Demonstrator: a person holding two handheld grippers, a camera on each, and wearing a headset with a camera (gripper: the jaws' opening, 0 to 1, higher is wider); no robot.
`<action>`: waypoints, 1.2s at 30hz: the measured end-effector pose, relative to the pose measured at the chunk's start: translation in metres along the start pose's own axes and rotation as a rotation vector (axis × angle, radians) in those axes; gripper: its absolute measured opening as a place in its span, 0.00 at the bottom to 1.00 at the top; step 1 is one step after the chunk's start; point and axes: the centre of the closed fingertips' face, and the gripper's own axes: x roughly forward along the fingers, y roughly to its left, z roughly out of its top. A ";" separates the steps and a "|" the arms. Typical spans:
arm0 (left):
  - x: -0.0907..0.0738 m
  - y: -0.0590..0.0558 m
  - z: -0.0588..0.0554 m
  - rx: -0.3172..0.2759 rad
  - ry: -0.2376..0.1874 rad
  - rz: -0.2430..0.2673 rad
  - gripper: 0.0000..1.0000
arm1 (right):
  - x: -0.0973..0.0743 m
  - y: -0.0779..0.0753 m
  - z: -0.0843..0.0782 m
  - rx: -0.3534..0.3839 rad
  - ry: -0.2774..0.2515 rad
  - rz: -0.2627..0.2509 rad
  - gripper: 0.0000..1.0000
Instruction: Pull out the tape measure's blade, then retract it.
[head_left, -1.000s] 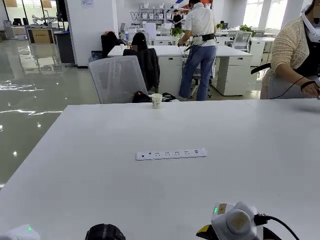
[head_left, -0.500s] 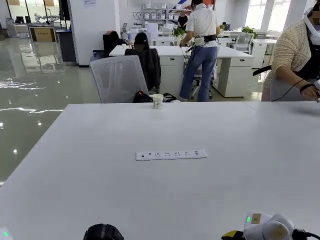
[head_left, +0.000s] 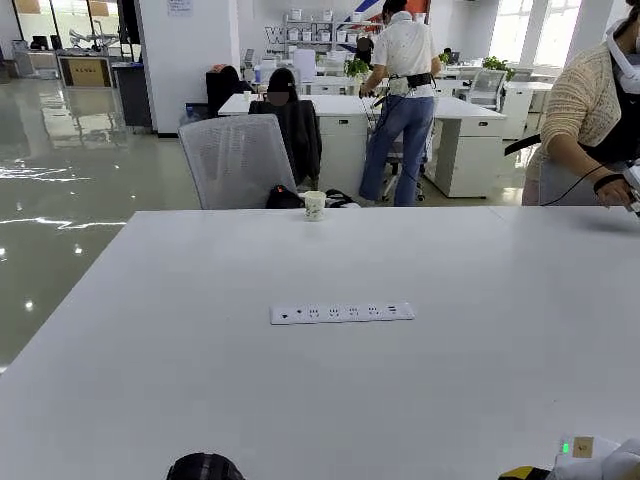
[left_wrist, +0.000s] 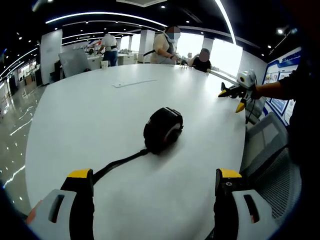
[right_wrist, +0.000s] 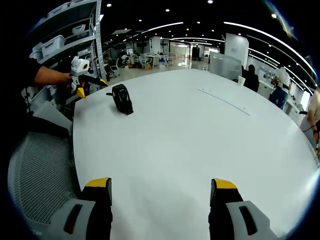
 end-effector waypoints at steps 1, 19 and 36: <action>-0.001 0.000 -0.001 0.001 0.002 -0.001 0.99 | -0.003 -0.002 -0.002 0.005 0.001 -0.004 0.82; -0.017 0.009 -0.009 -0.010 0.019 -0.004 0.98 | -0.036 -0.011 -0.050 0.065 0.041 -0.029 0.99; -0.028 0.007 -0.019 0.004 0.028 0.016 0.99 | -0.036 -0.018 -0.035 0.041 0.024 -0.026 0.99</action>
